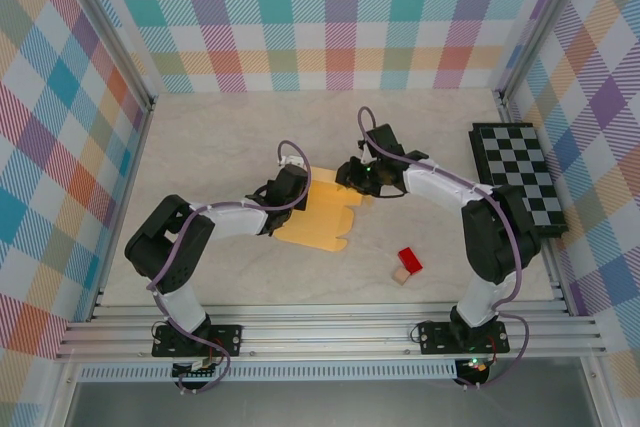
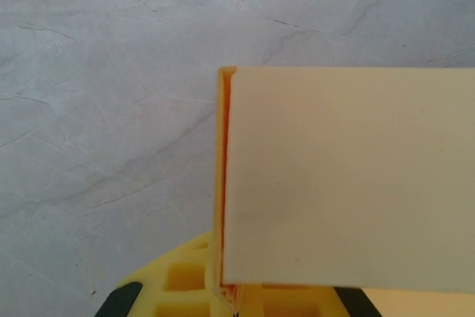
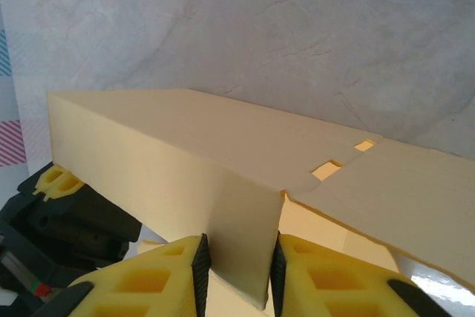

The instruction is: Fold the paper box

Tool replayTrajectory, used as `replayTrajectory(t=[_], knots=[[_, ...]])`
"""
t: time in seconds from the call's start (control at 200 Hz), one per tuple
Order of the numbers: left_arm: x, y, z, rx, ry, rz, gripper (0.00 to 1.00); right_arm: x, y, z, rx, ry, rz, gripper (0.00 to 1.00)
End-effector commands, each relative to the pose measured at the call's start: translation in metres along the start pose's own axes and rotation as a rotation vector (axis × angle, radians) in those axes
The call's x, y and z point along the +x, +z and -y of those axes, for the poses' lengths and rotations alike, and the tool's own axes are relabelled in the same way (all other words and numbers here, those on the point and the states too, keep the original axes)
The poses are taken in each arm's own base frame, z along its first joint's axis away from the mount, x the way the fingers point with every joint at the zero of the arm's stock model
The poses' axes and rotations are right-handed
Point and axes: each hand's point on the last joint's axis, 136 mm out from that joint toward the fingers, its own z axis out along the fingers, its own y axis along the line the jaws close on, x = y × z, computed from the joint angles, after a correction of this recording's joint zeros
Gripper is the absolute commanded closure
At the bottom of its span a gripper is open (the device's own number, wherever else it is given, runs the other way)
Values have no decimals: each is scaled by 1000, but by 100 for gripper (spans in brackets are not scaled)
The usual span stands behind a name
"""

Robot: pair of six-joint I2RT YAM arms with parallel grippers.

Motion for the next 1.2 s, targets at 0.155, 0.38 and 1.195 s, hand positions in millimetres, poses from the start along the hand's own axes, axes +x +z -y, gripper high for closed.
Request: replayTrajectory(t=[0.155,0.38,1.195], knots=[[7,-7,1,-28,-3,-20,100,-4,10,-4,-51,38,18,90],[9,-4,-11,-108,0,-38,100,-4,-11,4,7,-8,78,63],[17,-8,-23,-182,-63,-85,100,-35,9,69,90,-25,357,73]])
